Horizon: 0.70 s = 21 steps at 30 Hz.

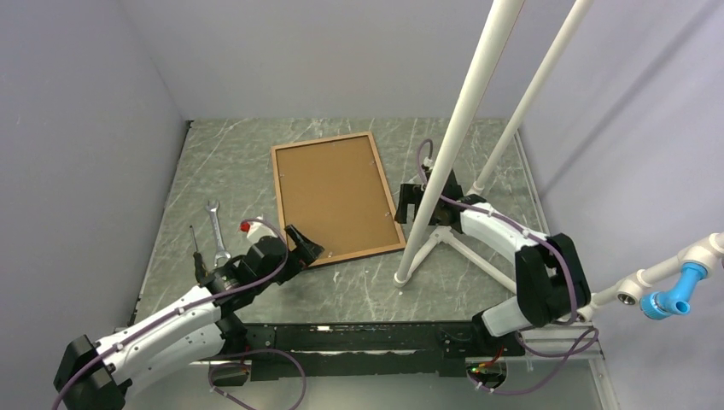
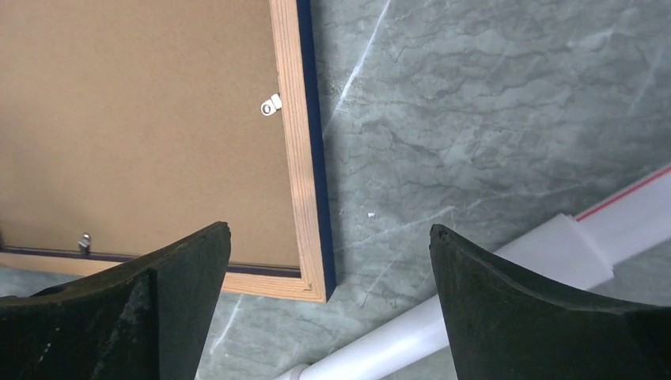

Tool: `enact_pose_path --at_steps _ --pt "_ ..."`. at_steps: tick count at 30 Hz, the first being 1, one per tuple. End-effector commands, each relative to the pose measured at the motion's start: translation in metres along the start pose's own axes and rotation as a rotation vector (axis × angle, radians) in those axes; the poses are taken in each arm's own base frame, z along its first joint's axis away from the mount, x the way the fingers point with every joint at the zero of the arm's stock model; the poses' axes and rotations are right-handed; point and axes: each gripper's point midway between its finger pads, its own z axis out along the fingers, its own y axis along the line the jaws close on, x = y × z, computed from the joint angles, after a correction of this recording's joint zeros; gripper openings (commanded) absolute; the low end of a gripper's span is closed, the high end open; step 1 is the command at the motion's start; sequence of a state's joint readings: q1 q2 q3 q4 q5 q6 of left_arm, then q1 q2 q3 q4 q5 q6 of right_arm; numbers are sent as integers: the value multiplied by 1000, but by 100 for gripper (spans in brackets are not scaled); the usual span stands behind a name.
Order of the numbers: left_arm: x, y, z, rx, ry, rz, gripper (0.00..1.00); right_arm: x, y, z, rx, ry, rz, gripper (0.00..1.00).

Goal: Take the photo out of the frame

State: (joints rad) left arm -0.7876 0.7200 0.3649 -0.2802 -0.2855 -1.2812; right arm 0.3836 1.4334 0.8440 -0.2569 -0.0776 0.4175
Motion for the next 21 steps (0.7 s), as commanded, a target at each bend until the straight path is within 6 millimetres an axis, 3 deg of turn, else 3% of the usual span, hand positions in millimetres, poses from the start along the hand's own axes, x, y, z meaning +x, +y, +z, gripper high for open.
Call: enact_pose_path --at_steps 1,3,7,10,15,21 --pt "6 4 -15 -52 98 226 100 -9 12 5 -50 22 -119 96" --pt "-3 2 -21 -82 88 286 99 -8 12 8 -52 42 -135 94" --pt "-27 -13 -29 -46 67 418 99 1 34 15 -127 72 -183 83" --pt "-49 -18 -32 -24 91 447 99 5 38 25 -74 81 -235 77" --pt "-84 -30 -46 0 39 508 99 13 23 45 69 130 -252 57" --pt "-120 -25 -53 -59 -10 486 99 21 10 54 144 138 -270 47"
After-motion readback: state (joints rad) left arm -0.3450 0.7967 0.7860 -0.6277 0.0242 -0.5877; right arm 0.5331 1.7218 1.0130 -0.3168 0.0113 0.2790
